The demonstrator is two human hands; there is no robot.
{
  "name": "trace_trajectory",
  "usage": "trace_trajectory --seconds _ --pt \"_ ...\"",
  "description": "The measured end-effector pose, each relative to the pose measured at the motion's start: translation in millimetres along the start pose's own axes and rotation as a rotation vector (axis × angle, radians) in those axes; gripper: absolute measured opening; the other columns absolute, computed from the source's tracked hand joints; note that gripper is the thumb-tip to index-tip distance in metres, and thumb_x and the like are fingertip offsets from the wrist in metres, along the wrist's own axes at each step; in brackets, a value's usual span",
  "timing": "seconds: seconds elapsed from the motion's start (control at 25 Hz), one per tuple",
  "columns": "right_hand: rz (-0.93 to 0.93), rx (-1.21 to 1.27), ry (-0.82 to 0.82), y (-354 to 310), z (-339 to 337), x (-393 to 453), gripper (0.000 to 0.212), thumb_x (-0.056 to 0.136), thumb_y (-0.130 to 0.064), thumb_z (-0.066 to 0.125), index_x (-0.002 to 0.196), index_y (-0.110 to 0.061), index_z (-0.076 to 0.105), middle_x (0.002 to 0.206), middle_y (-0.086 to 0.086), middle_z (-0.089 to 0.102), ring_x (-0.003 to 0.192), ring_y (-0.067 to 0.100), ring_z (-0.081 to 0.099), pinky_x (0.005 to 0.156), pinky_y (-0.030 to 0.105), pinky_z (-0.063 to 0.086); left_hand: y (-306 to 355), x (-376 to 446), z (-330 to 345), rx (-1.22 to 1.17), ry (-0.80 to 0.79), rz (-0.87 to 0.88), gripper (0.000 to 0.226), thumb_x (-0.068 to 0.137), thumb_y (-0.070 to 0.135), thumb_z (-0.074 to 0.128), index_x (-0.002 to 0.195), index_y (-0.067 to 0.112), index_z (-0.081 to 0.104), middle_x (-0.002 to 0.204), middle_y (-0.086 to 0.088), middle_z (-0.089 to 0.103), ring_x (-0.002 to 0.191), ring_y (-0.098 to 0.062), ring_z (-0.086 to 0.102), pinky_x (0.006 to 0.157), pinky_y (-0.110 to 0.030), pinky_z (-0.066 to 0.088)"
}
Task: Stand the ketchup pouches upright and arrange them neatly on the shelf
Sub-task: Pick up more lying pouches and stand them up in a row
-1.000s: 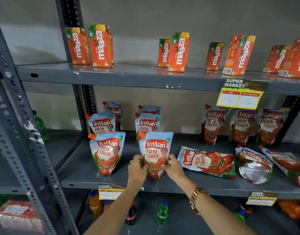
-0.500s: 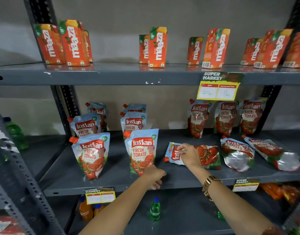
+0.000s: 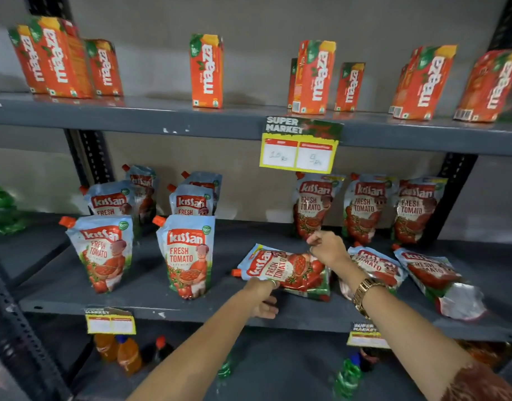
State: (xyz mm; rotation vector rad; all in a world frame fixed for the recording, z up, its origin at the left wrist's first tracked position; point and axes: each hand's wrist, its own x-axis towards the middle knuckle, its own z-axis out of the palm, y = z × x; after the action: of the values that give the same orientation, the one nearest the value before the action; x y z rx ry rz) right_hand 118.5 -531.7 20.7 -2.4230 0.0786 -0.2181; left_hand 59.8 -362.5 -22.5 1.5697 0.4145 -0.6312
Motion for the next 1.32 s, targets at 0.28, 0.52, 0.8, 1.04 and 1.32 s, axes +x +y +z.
trace_trajectory --seconds 0.28,0.52,0.8,1.04,1.32 --pt "0.109 -0.221 -0.350 24 -11 23 0.035 0.090 -0.031 0.050 0.103 -0.001 0.064 0.119 0.019 0.064 0.112 0.033 0.059 0.081 0.029 0.042 23 0 53 -0.334 0.066 -0.063 0.059 0.095 0.025 0.047 0.144 0.001 0.023 0.143 -0.024 0.043 0.128 -0.035 0.048 0.101 -0.042 0.045" --pt "0.113 -0.202 -0.454 23 -18 13 0.028 0.084 -0.034 0.052 0.072 -0.010 0.060 0.077 0.008 0.065 0.078 0.025 0.063 0.059 0.026 0.043 25 8 51 -0.427 0.255 0.006 0.051 0.091 0.021 0.053 0.137 0.005 0.036 0.136 -0.018 0.051 0.120 -0.033 0.055 0.099 -0.043 0.048" --pt "0.210 0.011 -0.408 26 12 -3 0.037 0.089 -0.034 0.051 0.104 -0.001 0.061 0.101 0.015 0.067 0.095 0.030 0.066 0.083 0.033 0.053 7 31 26 -0.091 0.532 0.079 0.035 0.087 0.016 0.059 0.115 -0.004 0.056 0.106 -0.017 0.062 0.095 -0.029 0.061 0.085 -0.035 0.052" --pt "0.527 0.578 -0.375 19 35 -9 0.031 0.084 -0.015 0.058 0.108 0.003 0.062 0.087 0.014 0.068 0.079 0.029 0.066 0.078 0.038 0.057 6 44 10 -0.086 0.380 0.075 0.032 0.077 0.010 0.073 0.103 -0.001 0.059 0.110 -0.017 0.068 0.101 -0.032 0.065 0.090 -0.045 0.055" --pt "0.483 0.789 -0.195 11 32 -11 0.018 0.083 0.006 0.052 0.100 0.009 0.058 0.089 0.019 0.064 0.075 0.029 0.061 0.058 0.030 0.049 7 34 11 -0.072 0.416 0.280 0.011 0.080 -0.005 0.060 0.087 0.001 0.066 0.105 -0.016 0.069 0.097 -0.025 0.063 0.090 -0.038 0.054"
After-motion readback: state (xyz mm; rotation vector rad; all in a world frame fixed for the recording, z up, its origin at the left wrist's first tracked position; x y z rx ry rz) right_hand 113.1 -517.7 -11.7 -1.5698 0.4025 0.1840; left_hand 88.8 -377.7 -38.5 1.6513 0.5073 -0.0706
